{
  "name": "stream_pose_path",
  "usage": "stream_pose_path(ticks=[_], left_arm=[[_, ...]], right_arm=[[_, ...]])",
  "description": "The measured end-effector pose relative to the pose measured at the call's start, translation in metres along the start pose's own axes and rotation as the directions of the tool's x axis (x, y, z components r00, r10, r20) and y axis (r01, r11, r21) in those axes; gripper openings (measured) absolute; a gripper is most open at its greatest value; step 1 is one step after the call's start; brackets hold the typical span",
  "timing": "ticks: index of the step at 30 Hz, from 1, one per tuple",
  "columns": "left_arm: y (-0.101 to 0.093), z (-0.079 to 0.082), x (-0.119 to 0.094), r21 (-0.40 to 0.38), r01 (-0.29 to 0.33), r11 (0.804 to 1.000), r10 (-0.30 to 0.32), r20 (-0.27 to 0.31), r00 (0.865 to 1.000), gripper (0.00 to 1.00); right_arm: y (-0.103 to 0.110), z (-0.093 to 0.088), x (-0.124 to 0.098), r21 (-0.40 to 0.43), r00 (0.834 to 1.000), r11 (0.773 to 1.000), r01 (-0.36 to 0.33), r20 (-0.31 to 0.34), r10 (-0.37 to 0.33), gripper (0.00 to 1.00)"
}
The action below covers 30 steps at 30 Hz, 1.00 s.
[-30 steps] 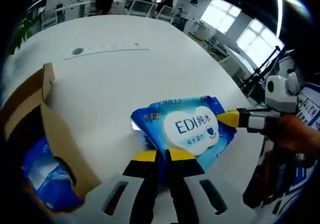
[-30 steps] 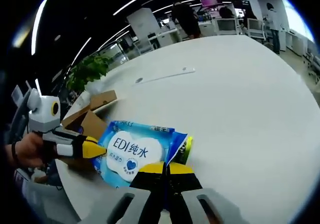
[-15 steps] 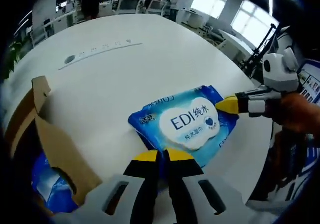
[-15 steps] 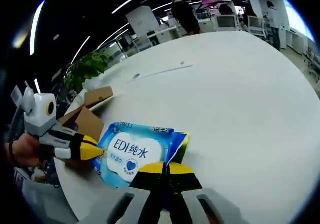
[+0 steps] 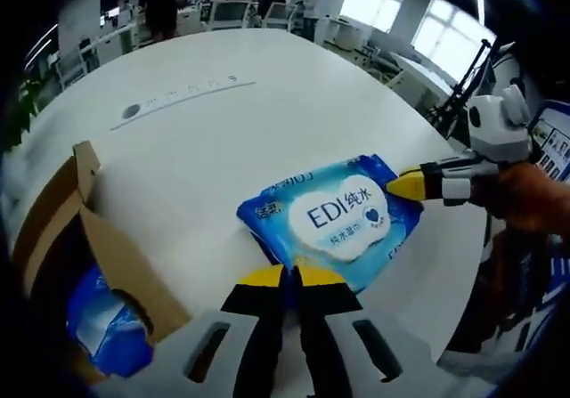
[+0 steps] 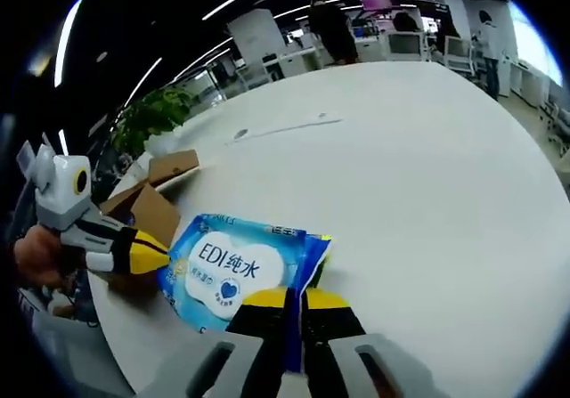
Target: Operate the shoe box by opening the lid, removing the specified soft item, and placing it in the target area until the item is outside and the box remains undamaged.
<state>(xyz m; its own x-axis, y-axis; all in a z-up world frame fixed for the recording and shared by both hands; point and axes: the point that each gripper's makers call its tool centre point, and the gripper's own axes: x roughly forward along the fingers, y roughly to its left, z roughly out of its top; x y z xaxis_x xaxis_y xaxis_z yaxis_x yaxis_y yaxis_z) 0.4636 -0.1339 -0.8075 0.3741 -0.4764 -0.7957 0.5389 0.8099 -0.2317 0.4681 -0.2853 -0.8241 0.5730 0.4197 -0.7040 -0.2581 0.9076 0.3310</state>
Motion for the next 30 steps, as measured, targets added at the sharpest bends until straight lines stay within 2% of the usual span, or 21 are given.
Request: stream_pose_path(ticks=[5,12,16,21,30], left_arm=[[0.004,0.0,-0.011,-0.015,-0.014,1.0,0.014,0.016,1.0,0.0],[0.01,0.006,-0.029,-0.067,-0.012,0.998,0.016,0.068,0.998,0.0],[0.011,0.007,-0.038,-0.073,-0.008,0.997,0.015,0.089,0.996,0.0],[0.011,0.005,-0.054,-0.119,0.008,0.993,0.007,0.129,0.992,0.0],[0.01,0.002,-0.077,-0.124,0.038,0.991,-0.012,0.203,0.979,0.0]], right_arm=[[-0.004,0.002,-0.009,0.006,0.999,0.999,0.038,0.014,-0.038,0.01],[-0.001,0.006,-0.025,0.008,0.997,0.998,0.067,0.036,-0.067,0.01],[0.004,0.008,-0.035,0.006,0.996,0.997,0.08,0.05,-0.08,0.0],[0.011,0.01,-0.044,0.006,0.994,0.996,0.09,0.062,-0.09,0.0],[0.029,0.009,-0.058,-0.004,0.992,0.996,0.094,0.082,-0.093,0.0]])
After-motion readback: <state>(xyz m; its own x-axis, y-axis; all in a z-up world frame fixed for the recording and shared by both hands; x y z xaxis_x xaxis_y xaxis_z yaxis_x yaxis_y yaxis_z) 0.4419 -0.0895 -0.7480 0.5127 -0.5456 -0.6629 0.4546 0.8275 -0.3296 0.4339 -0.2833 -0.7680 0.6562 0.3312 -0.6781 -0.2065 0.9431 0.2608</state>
